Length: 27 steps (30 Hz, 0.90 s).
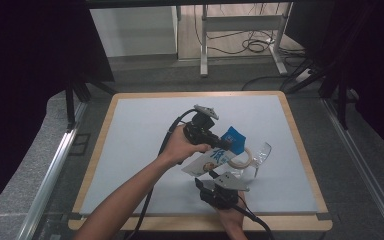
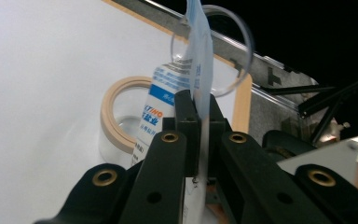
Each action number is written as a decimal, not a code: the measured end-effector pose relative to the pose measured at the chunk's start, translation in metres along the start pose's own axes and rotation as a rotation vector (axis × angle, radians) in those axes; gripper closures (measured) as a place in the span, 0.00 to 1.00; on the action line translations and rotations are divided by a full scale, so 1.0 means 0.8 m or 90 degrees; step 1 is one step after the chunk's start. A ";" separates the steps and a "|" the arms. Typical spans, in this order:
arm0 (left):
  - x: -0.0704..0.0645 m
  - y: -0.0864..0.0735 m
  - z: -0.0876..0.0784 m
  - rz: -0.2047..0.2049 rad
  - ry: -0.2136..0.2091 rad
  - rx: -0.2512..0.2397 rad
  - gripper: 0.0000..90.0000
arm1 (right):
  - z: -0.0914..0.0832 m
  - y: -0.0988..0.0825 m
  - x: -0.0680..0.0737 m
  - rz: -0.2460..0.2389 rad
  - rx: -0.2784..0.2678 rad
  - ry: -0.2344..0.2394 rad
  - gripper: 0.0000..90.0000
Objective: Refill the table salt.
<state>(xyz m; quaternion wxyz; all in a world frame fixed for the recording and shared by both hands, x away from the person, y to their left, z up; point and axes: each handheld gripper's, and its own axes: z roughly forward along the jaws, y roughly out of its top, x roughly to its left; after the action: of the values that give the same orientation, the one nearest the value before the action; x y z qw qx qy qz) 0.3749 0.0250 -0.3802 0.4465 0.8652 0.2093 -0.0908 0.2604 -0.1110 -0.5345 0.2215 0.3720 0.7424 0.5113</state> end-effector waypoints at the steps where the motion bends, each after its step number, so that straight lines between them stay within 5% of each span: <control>1: -0.003 -0.001 -0.005 0.005 0.001 0.003 1.00 | 0.002 0.001 -0.002 -0.007 0.013 -0.005 0.43; 12: -0.016 -0.008 -0.032 0.019 -0.007 -0.008 1.00 | 0.006 0.003 -0.009 -0.024 0.020 -0.051 0.34; 22: -0.041 -0.005 -0.038 0.034 -0.030 -0.024 1.00 | -0.001 0.021 0.011 -0.077 -0.032 -0.029 0.33; 27: -0.034 -0.004 -0.033 0.022 -0.022 -0.029 1.00 | 0.001 0.018 0.011 -0.059 -0.022 -0.023 0.41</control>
<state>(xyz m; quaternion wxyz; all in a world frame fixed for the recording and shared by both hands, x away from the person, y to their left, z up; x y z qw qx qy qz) 0.3486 0.0402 -0.3580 0.4708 0.8567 0.1889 -0.0933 0.2601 -0.1012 -0.5209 0.2650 0.3424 0.7458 0.5062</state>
